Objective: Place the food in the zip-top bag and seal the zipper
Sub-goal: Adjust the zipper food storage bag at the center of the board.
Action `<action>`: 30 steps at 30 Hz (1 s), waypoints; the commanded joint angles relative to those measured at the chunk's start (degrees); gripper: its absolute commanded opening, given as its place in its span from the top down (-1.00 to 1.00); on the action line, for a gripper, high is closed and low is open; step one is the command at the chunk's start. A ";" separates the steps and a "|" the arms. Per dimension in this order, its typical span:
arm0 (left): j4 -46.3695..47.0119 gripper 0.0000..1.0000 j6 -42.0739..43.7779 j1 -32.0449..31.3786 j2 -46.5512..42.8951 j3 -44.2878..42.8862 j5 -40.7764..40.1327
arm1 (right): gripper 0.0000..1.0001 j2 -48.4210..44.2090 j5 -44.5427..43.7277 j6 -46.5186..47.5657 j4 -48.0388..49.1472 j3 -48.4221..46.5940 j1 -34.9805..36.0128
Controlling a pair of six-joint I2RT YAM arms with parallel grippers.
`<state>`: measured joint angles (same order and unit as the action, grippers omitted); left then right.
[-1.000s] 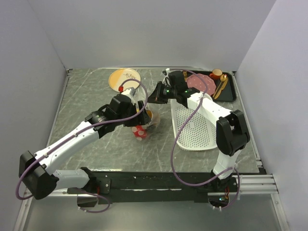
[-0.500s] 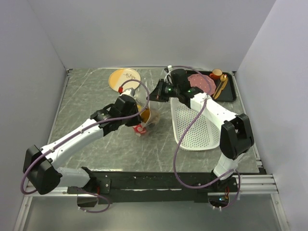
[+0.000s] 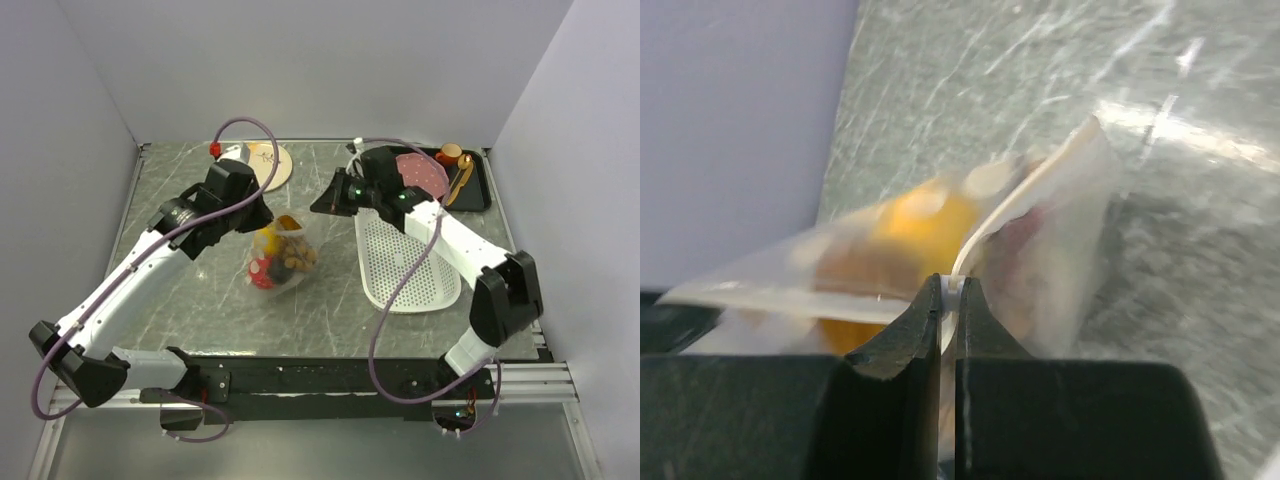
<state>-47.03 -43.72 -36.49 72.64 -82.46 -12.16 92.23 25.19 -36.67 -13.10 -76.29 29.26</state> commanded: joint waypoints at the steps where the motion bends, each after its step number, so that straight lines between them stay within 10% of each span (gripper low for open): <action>1: -1.85 0.99 3.29 0.89 -1.09 2.03 -2.78 | 1.00 -6.88 -9.37 -0.51 3.95 4.57 -1.82; 5: -5.71 0.99 3.73 1.77 -1.53 -0.51 -4.89 | 1.00 -10.66 -7.18 -2.53 9.75 8.43 -2.89; 15: 1.23 0.99 12.79 1.08 -0.04 2.65 23.66 | 1.00 -2.24 -2.87 0.10 4.33 -0.93 -5.43; 24: 5.63 -0.69 13.67 0.54 -2.59 3.89 22.47 | 1.00 1.47 -1.80 9.23 -4.56 -5.19 -8.60; 30: 17.82 -0.90 15.33 10.28 -0.68 5.54 21.64 | 1.00 0.06 1.79 13.72 -4.48 -2.37 -9.66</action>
<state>-40.91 -30.52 -33.30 71.24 -76.88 9.19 95.68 24.47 -28.08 -17.39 -79.40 19.99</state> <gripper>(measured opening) 0.935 0.067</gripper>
